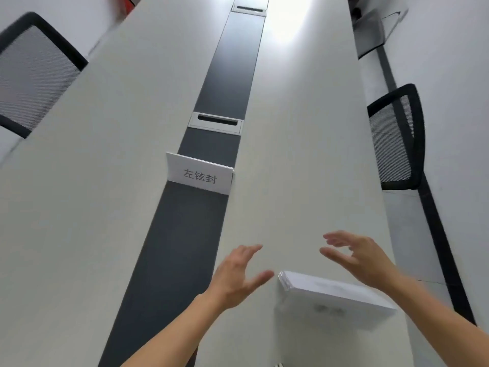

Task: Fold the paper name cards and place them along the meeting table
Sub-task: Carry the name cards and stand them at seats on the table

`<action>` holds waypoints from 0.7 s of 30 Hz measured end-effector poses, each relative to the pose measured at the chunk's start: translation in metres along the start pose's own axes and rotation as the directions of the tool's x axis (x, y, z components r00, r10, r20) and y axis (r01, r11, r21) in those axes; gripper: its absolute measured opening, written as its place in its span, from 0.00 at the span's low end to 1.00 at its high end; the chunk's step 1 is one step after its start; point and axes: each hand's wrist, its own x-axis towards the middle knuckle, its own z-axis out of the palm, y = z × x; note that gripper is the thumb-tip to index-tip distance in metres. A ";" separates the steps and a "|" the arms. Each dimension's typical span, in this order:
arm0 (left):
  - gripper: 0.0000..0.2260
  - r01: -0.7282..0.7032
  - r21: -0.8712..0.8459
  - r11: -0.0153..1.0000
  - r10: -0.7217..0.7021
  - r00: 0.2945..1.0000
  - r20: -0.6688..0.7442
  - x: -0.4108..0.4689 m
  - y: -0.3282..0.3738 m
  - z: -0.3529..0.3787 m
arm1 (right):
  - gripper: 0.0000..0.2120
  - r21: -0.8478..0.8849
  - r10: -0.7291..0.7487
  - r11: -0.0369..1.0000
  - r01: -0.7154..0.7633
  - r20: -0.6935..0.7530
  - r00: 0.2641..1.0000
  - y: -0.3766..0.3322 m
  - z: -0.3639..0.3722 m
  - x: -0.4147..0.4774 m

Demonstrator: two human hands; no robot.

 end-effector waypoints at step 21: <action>0.12 0.051 -0.465 0.884 -0.074 0.997 -0.032 -0.036 0.114 0.036 | 0.05 0.653 -0.106 0.751 0.099 -0.029 0.994 0.076 -0.058 -0.097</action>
